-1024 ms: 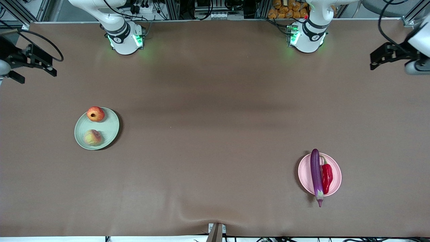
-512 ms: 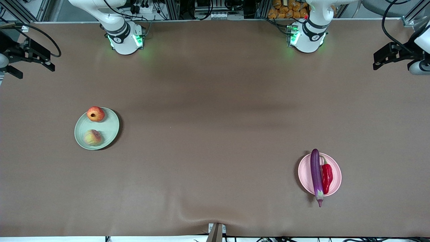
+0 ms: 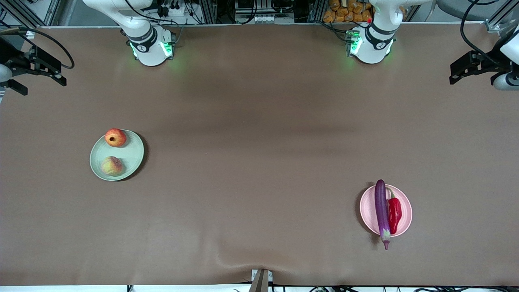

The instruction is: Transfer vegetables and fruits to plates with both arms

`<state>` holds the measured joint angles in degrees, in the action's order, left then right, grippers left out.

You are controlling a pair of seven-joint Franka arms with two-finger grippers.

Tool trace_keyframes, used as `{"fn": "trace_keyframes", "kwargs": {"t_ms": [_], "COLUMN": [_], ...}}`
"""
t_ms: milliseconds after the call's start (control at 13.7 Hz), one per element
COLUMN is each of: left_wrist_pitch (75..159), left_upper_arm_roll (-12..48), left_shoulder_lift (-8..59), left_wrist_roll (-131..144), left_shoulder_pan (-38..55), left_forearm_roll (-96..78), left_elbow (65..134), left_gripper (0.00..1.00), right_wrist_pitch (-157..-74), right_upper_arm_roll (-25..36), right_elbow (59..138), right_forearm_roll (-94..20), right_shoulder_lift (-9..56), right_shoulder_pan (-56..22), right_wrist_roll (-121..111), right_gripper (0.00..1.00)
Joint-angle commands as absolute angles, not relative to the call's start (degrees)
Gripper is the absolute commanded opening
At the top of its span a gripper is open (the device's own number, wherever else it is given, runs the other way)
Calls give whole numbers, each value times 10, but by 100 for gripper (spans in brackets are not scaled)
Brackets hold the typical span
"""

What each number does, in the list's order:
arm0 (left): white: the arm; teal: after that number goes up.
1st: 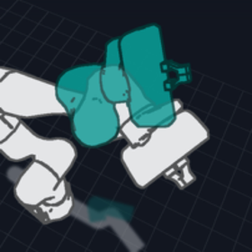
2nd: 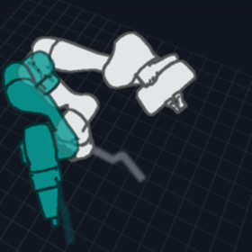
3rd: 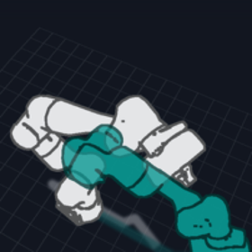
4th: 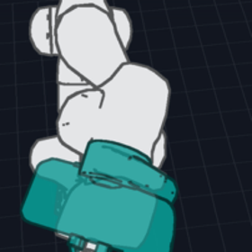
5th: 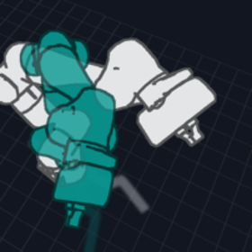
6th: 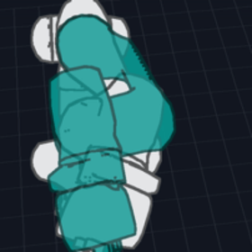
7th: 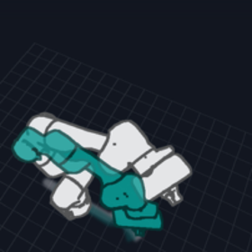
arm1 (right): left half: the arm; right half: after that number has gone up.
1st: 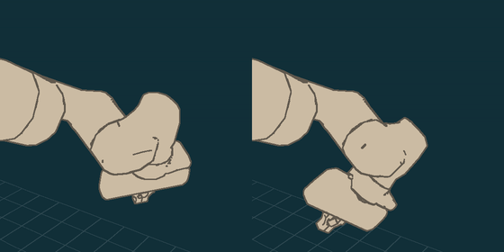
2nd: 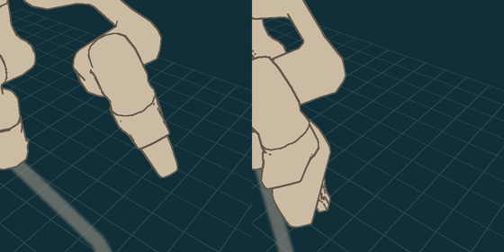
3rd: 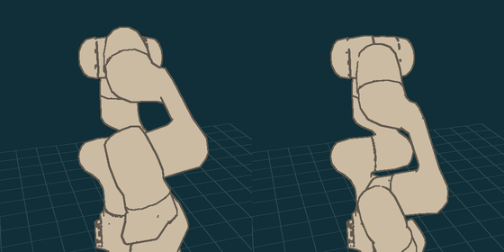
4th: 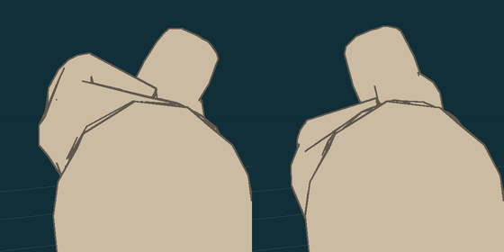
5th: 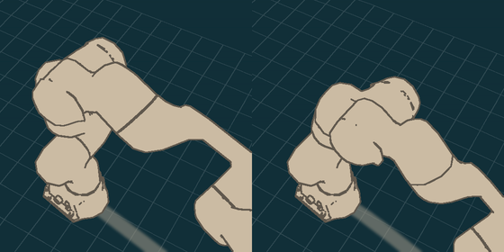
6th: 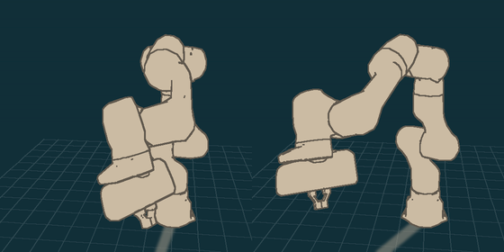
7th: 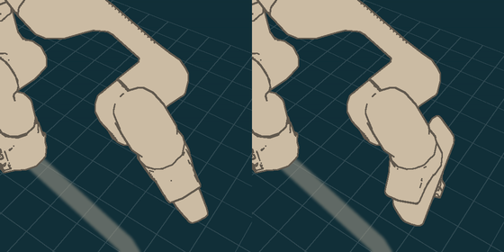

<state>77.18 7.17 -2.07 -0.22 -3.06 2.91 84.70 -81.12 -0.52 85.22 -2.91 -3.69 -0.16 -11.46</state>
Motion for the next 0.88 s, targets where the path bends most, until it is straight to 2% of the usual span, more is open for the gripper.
{"fn": "trace_keyframes", "kwargs": {"t_ms": [0, 293, 585, 805], "left_wrist_pitch": [760, 759, 759, 759], "left_upper_arm_roll": [68, 20, 20, 20], "left_shoulder_lift": [-24, -25, -24, -24], "left_wrist_roll": [-11, -9, -9, -7], "left_shoulder_pan": [-26, 24, 18, 17], "left_forearm_roll": [20, 22, 21, 21], "left_elbow": [840, 841, 840, 840], "left_gripper": [100, 100, 100, 100], "right_wrist_pitch": [-799, -798, -790, -790], "right_upper_arm_roll": [-13, -18, -20, -53], "right_elbow": [860, 860, 860, 860], "right_forearm_roll": [-31, -32, -22, 23], "right_shoulder_lift": [-45, -46, -47, -47], "right_shoulder_pan": [29, 22, 21, 22], "right_wrist_roll": [-71, -28, -28, -28], "right_gripper": [100, 100, 100, 100]}}
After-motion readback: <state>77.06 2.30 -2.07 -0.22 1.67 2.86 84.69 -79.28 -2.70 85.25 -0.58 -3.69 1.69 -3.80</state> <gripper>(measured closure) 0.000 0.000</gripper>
